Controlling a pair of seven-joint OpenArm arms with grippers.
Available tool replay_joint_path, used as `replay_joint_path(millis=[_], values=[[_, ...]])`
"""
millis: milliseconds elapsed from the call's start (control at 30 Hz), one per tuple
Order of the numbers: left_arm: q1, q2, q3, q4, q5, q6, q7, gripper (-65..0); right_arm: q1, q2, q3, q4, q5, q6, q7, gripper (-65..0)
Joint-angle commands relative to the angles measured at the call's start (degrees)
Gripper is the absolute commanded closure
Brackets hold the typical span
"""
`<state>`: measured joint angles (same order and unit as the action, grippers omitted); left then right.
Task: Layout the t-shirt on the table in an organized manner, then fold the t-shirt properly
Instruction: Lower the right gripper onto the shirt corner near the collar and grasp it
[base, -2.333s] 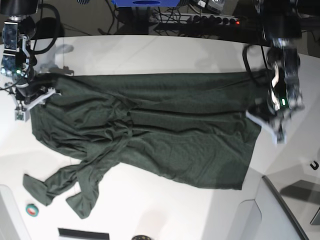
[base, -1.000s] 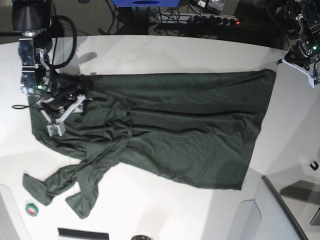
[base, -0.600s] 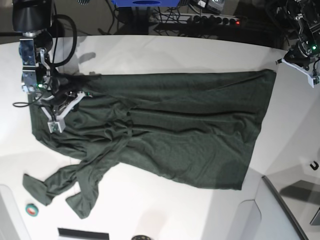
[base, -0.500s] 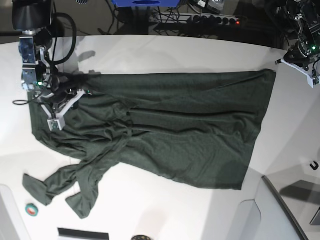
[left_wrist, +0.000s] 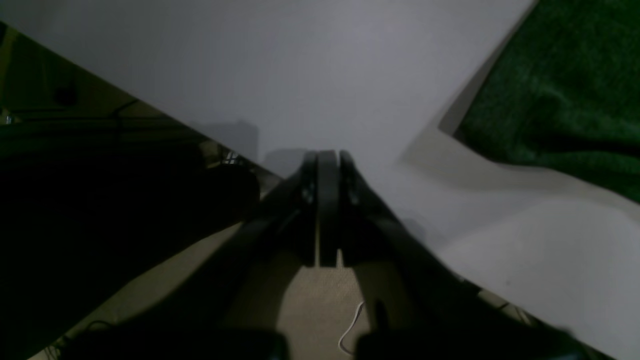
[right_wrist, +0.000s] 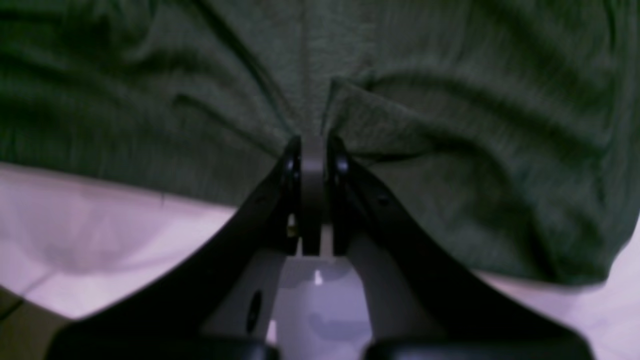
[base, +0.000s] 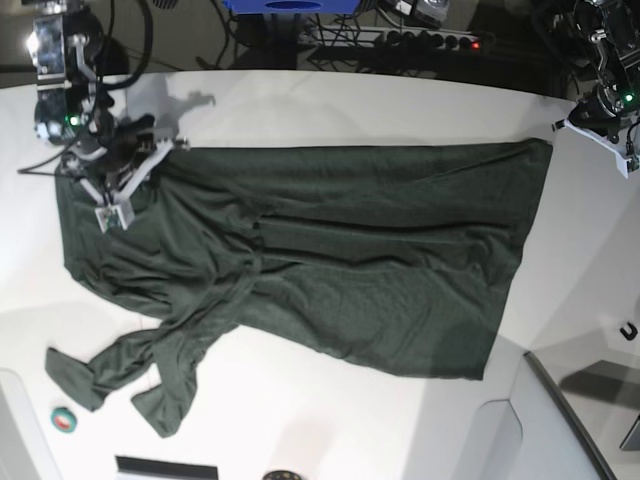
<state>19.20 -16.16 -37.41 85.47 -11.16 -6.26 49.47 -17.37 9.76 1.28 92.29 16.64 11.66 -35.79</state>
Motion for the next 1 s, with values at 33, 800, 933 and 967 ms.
replay_joint_path(millis=[33,800,933,967], values=[[-0.17,-1.02,-0.35,0.73,0.30,0.06,-0.81,0.0,-1.84,0.48,0.08,2.79,0.54,0.43,1.02,-1.5],[-0.34,-3.40,-0.26,0.81,0.30,0.06,-0.90,0.0,-17.84,0.66,-0.18,11.31,0.54,0.60,0.93,-1.5],[-0.43,-3.75,-0.26,1.08,0.30,0.06,-0.90,0.0,-17.84,0.48,0.17,9.64,0.63,0.60,0.93,-1.4],[-0.43,-4.10,-0.26,0.99,0.30,0.06,-0.90,0.0,-17.76,0.39,0.26,9.47,0.63,0.60,0.93,-1.5]])
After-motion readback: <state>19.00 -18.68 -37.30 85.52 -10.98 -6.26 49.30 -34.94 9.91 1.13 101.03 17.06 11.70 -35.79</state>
